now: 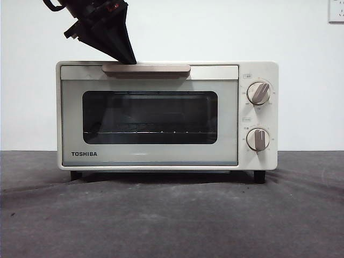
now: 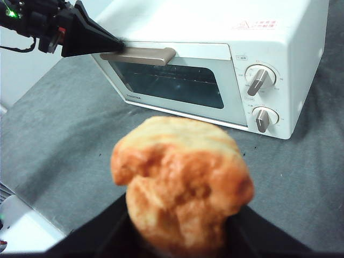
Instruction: The left arm flap open the oven, the right arm pick bread and place it into oven, the left arm flap close the oven
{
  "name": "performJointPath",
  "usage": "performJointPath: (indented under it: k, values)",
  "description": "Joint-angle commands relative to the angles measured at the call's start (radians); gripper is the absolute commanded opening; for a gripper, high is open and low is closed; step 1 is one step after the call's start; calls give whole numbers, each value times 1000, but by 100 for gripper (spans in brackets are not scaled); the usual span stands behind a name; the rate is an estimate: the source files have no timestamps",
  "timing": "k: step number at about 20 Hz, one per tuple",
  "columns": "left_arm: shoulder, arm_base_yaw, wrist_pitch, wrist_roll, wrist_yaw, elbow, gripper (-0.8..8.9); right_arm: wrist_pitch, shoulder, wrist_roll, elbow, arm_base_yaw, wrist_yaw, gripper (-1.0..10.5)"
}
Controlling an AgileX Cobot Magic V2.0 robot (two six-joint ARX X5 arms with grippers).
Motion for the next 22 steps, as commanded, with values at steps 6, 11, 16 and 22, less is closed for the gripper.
performJointPath:
  k: [6,11,16,22]
  values:
    - [27,-16,-68,5,0,23,16,10,1,10,19,5,-1,166]
    - [27,-23,-152,6,0,23,16,10,1,10,19,5,0,166]
    - [27,-44,-207,5,0,22,16,10,1,11,19,5,2,166]
    - [20,-67,-216,-19,10,-5,16,10,1,14,19,5,2,166]
